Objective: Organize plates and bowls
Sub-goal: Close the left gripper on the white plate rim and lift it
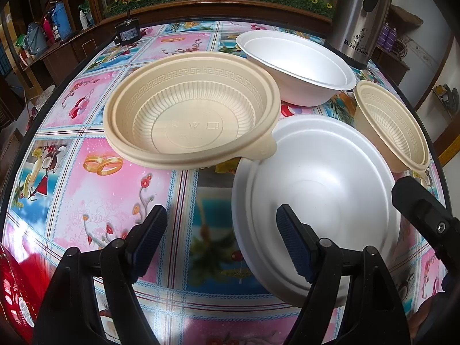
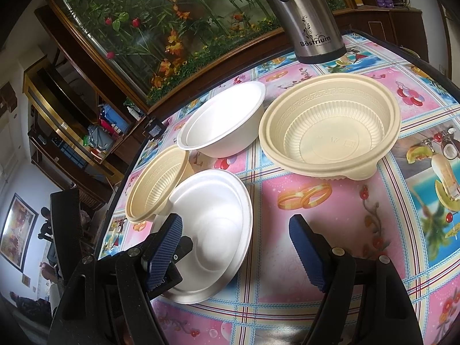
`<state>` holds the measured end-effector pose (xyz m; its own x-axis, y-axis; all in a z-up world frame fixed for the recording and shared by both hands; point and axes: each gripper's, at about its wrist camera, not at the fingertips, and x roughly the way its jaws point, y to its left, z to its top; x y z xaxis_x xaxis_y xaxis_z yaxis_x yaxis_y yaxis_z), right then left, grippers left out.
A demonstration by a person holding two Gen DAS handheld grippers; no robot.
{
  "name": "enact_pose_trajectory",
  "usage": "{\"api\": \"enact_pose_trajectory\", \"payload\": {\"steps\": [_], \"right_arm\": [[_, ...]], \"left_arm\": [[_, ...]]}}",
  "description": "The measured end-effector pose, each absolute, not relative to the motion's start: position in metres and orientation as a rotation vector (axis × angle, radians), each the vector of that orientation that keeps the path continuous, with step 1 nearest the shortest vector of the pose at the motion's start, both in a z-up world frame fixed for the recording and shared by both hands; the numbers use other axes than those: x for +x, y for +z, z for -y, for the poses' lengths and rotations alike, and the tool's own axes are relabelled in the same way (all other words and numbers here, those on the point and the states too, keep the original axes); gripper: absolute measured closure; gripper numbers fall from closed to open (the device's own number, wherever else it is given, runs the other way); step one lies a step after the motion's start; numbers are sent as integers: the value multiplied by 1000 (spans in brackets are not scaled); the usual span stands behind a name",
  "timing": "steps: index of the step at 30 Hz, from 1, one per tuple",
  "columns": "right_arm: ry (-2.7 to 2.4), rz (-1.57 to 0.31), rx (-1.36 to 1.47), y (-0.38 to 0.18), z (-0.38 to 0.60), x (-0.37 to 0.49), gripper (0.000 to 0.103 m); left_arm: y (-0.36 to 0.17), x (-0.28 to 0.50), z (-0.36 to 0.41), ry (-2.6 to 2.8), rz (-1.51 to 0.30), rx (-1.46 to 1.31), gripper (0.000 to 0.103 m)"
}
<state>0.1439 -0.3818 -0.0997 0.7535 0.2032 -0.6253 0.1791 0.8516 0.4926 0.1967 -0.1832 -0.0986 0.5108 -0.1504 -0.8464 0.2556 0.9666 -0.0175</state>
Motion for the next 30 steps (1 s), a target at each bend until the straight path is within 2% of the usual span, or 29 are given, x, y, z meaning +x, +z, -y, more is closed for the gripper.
{"api": "enact_pose_trajectory", "payload": {"steps": [15,30], "right_arm": [[18,-726,560,-98,383,144,27],[16,-758,529,-102,379,149,50]], "left_arm": [[-101,198,184,-254,-1024,110,25],[-100,195,188,-266,-1006,125,25]]}}
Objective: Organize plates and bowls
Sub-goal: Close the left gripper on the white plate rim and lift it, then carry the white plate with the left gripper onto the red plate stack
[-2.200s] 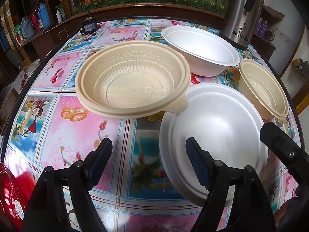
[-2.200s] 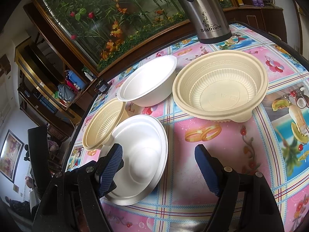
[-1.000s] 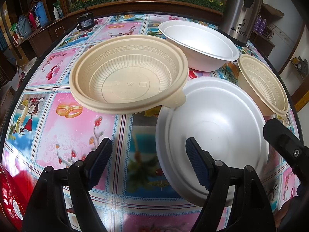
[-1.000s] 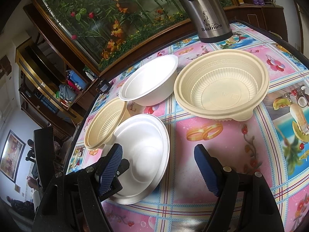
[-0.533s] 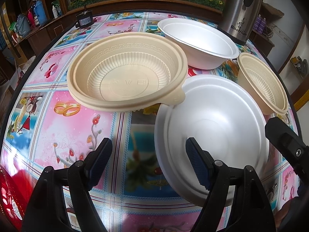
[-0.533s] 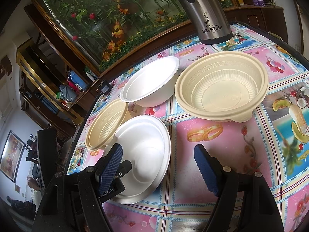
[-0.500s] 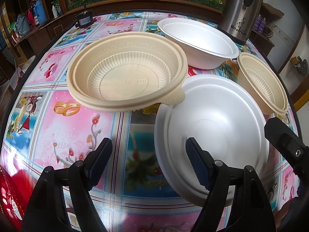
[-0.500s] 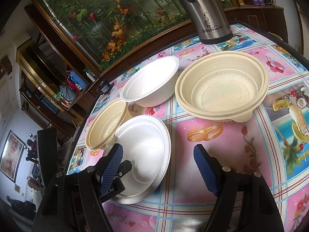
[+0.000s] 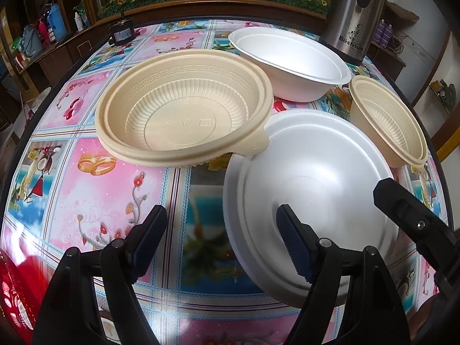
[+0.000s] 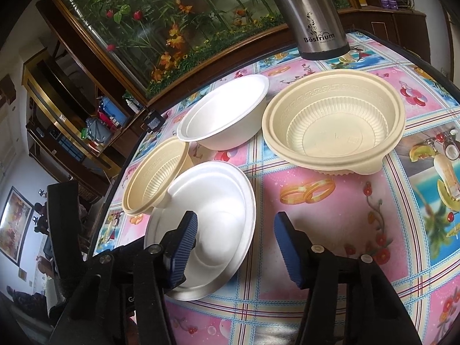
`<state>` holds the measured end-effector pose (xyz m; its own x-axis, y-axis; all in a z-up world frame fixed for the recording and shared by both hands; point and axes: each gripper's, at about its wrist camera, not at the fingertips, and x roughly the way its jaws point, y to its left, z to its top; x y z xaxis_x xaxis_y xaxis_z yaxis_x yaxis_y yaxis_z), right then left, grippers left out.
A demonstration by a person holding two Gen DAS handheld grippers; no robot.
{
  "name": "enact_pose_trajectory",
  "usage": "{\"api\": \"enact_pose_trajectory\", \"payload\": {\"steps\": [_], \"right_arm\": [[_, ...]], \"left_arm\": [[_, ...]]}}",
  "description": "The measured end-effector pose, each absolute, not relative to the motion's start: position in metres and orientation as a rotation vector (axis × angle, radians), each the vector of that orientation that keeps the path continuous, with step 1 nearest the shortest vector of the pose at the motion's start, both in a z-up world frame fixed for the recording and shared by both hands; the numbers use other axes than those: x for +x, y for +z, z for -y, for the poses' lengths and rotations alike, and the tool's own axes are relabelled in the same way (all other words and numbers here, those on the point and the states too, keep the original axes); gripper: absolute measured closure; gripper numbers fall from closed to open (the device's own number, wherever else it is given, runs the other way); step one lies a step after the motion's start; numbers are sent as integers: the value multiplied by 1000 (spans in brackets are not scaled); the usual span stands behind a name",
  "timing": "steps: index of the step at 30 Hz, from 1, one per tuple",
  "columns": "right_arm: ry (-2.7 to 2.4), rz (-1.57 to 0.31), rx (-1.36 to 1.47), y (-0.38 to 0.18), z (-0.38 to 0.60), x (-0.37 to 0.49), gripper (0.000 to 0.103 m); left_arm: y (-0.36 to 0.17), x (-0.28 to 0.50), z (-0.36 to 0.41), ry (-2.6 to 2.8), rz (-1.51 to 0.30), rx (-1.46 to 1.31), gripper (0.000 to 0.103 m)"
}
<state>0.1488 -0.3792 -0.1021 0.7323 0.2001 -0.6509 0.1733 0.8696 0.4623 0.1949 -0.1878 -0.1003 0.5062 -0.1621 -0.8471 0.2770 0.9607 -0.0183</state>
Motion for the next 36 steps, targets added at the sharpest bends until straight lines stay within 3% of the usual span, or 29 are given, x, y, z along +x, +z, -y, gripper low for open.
{"api": "enact_pose_trajectory", "payload": {"steps": [3,5,14,18,25,36], "right_arm": [[9,-766,521,-103,379,150,54],[10,-774,520,-105,379,151,63],[5,-789,484,-108,376,154,86],[5,-800,469,-110,373,155,89],[-11,-783,452,-113,374,157,89],[5,-743,442,-116,374,155,89]], "left_arm": [[-100,195,188,-272,-1003,124,25],[-100,194,189,-279,-998,126,26],[-99,193,192,-315,-996,125,60],[-98,192,194,-340,-994,118,80],[-96,190,195,-347,-977,118,85],[-96,190,196,-337,-969,127,85]]}}
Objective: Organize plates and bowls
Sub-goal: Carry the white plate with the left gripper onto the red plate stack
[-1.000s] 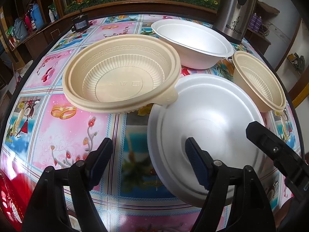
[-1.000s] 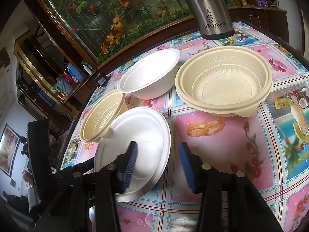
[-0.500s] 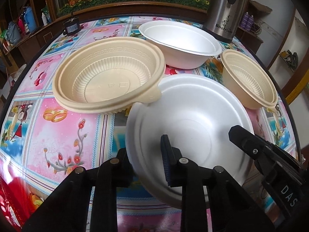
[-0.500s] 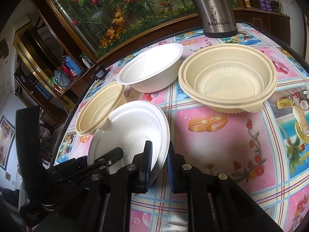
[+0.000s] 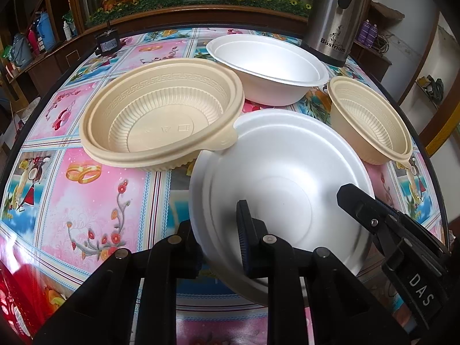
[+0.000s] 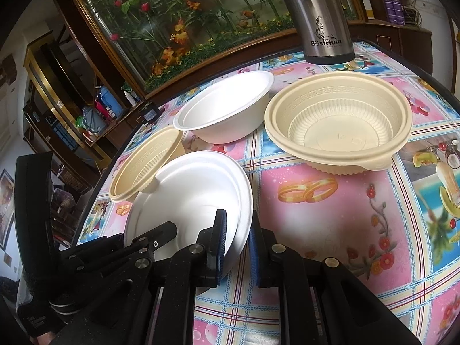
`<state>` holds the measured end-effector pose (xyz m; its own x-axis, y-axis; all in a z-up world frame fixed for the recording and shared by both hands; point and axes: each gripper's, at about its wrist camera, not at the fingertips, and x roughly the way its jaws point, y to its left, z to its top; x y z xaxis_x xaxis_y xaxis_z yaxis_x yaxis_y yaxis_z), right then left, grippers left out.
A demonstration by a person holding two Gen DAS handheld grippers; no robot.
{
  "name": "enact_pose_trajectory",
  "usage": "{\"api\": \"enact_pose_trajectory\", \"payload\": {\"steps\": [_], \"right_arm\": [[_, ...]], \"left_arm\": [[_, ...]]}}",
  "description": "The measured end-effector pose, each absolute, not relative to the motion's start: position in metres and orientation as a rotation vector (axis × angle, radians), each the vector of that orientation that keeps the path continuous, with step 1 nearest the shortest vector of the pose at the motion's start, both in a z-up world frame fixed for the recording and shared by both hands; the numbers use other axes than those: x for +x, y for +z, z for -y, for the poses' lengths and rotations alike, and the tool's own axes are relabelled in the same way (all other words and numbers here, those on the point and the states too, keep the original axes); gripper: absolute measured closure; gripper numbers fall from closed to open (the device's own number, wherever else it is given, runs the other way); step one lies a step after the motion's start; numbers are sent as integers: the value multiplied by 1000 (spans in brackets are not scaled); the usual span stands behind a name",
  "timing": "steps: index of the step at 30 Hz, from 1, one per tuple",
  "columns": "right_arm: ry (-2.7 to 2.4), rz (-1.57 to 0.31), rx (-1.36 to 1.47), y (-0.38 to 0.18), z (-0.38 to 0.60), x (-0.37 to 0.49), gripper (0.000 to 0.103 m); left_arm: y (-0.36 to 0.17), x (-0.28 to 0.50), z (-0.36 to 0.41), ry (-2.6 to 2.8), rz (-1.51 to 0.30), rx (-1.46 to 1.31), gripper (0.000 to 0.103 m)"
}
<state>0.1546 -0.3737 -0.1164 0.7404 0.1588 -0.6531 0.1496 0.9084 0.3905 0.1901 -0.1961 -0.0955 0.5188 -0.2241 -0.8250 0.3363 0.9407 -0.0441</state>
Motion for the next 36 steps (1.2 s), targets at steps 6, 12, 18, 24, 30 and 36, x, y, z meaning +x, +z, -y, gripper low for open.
{"api": "enact_pose_trajectory", "payload": {"steps": [6,12,18,24,30,36], "right_arm": [[-9,-733,425,-116,371,153,89],[-24,-734,420,-117,370,150,88],[-40,-742,417,-118,372,149,88],[-62,-752,430,-117,372,142,88],[-75,-767,457,-113,373,125,88],[-57,-791,460,-114,365,99,88]], "left_arm": [[-95,188,197,-332,-961,135,85],[-93,187,198,-337,-958,138,85],[-93,183,200,-344,-951,141,85],[-93,175,203,-359,-947,145,85],[-95,161,201,-384,-959,139,85],[-91,137,196,-367,-935,167,85]]}}
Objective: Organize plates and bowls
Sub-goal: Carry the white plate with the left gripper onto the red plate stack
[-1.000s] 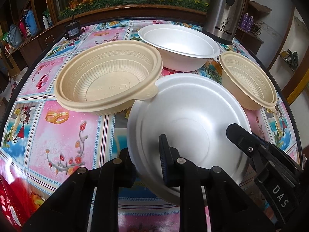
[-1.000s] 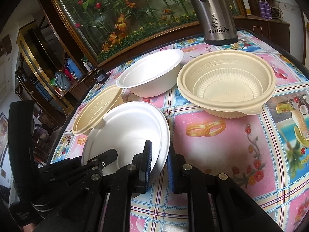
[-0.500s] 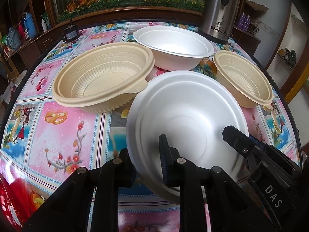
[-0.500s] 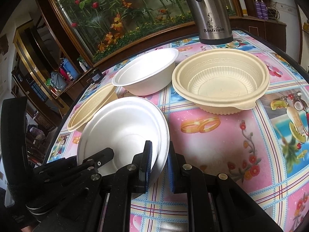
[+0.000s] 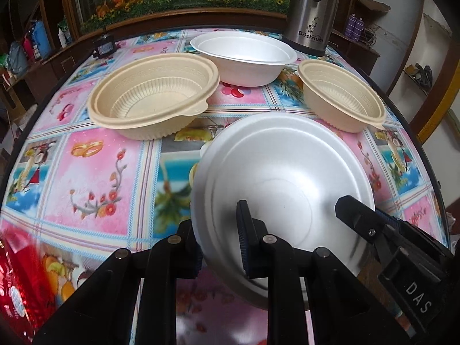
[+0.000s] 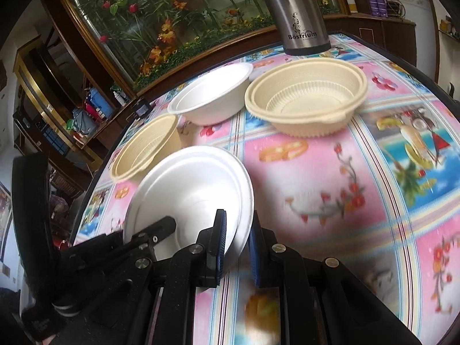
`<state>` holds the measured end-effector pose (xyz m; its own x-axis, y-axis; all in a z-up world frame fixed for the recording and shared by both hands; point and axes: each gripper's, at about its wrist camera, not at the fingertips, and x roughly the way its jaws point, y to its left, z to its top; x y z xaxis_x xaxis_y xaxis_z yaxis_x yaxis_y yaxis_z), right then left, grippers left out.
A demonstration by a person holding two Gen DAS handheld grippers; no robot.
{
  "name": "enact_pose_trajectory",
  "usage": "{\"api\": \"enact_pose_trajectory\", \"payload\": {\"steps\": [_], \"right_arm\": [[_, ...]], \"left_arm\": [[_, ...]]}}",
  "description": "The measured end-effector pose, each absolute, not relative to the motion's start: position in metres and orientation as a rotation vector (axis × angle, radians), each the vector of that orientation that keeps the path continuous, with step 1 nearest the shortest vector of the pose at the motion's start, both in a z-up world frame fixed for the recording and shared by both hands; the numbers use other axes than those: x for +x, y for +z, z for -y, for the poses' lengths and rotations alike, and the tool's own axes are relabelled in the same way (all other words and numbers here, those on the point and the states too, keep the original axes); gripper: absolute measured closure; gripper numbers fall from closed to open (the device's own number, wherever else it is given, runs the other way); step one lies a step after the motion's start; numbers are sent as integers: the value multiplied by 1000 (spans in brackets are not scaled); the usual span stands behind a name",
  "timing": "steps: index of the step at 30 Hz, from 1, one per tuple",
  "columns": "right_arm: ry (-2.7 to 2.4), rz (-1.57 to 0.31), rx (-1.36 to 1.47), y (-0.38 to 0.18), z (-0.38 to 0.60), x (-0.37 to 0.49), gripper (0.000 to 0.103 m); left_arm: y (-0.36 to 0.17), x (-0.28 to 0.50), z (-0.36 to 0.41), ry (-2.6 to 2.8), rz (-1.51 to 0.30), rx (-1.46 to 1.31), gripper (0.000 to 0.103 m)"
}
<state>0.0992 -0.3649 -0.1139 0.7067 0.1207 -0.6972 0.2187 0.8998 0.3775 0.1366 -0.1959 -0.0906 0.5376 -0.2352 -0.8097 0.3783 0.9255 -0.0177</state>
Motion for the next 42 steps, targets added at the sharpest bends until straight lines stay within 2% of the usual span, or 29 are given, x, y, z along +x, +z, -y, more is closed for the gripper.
{"api": "enact_pose_trajectory", "payload": {"steps": [11,20,32,42], "right_arm": [[-11,-802,452,-107,344,55,88],[93,-751,421,-82,302,34,88],[271,-719,337,-46,201,48,88],[396,-804,242,-63,107,74,88]], "left_arm": [[-89,90,168,-342,-964,129,85],[-55,50,116,-282,-857,71,84],[-21,19,18,-132,-718,-12,82],[-44,22,-55,17,-773,-69,81]]}}
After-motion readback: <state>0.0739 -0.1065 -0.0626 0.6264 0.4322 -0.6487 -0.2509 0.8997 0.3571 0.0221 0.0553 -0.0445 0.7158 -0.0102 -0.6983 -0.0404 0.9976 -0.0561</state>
